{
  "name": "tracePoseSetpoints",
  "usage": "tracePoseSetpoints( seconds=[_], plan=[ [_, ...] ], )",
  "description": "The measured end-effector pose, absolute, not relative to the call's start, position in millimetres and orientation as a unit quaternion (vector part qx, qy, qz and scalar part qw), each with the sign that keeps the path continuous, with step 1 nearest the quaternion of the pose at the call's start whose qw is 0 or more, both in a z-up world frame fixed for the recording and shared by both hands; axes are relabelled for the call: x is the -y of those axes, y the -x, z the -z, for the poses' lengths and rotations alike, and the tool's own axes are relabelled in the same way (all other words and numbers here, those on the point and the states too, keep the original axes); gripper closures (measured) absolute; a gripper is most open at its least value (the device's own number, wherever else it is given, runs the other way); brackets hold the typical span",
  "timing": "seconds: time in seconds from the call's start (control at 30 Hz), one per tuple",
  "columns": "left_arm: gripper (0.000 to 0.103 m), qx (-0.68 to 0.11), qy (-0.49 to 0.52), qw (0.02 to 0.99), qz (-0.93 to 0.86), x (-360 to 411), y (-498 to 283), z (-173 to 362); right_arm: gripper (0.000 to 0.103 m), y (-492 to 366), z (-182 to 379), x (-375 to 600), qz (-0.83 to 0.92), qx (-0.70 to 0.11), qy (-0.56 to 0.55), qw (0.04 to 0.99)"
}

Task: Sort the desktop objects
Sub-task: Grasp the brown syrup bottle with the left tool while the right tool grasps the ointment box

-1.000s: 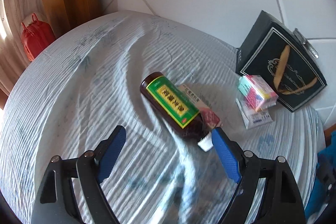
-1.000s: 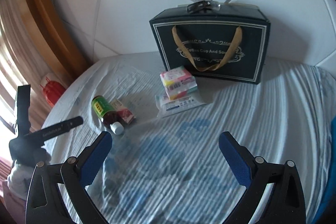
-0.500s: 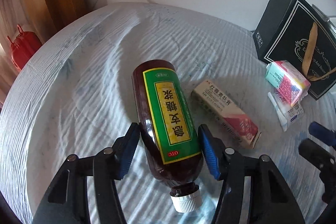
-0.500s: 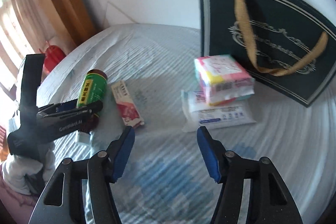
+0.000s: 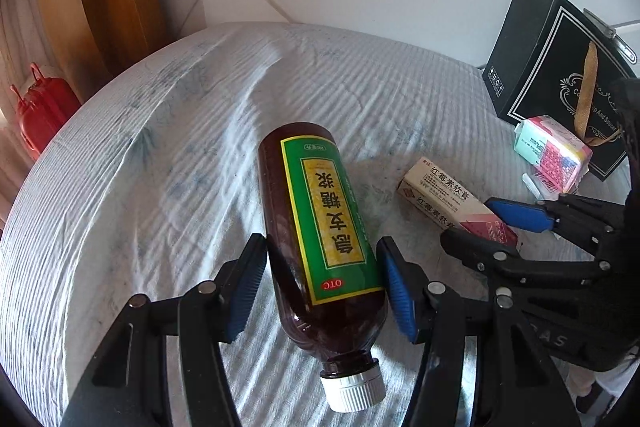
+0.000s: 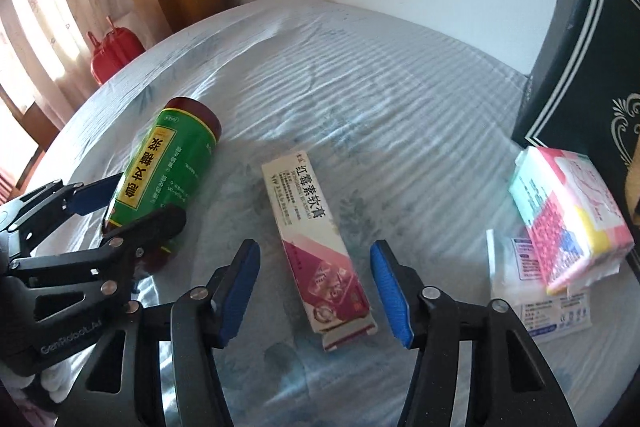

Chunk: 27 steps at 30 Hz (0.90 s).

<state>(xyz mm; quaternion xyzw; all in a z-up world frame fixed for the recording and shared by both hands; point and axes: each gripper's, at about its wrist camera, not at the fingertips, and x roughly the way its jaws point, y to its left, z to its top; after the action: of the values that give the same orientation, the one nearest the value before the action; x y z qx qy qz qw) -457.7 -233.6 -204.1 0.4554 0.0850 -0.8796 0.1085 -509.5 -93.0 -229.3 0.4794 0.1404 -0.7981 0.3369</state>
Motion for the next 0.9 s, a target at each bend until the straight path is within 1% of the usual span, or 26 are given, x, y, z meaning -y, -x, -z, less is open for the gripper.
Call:
tracePoseSetpoints(
  seconds=[0.03, 0.07, 0.23, 0.47, 0.9],
  plan=[
    [0.047, -0.088, -0.455, 0.109, 0.879, 233.7, 457.2, 203.9, 0.072, 509.5, 231.7, 96.7, 0.797, -0.148, -0.480, 0.334],
    [0.047, -0.090, -0.455, 0.110, 0.879, 233.9, 456.3, 203.4, 0.075, 507.1, 230.8, 98.5, 0.802, -0.158, -0.472, 0.331],
    [0.047, -0.094, -0.448, 0.114, 0.882, 231.4, 442.9, 192.8, 0.075, 496.7, 217.6, 96.1, 0.810, -0.154, -0.461, 0.327],
    [0.047, -0.097, -0.429, 0.107, 0.892, 220.7, 409.6, 158.0, 0.075, 465.8, 166.4, 82.1, 0.830, -0.144, -0.432, 0.322],
    [0.047, -0.079, -0.362, 0.061, 0.927, 177.0, 314.6, 48.7, 0.075, 361.8, 42.3, 36.3, 0.882, -0.121, -0.364, 0.275]
  ],
)
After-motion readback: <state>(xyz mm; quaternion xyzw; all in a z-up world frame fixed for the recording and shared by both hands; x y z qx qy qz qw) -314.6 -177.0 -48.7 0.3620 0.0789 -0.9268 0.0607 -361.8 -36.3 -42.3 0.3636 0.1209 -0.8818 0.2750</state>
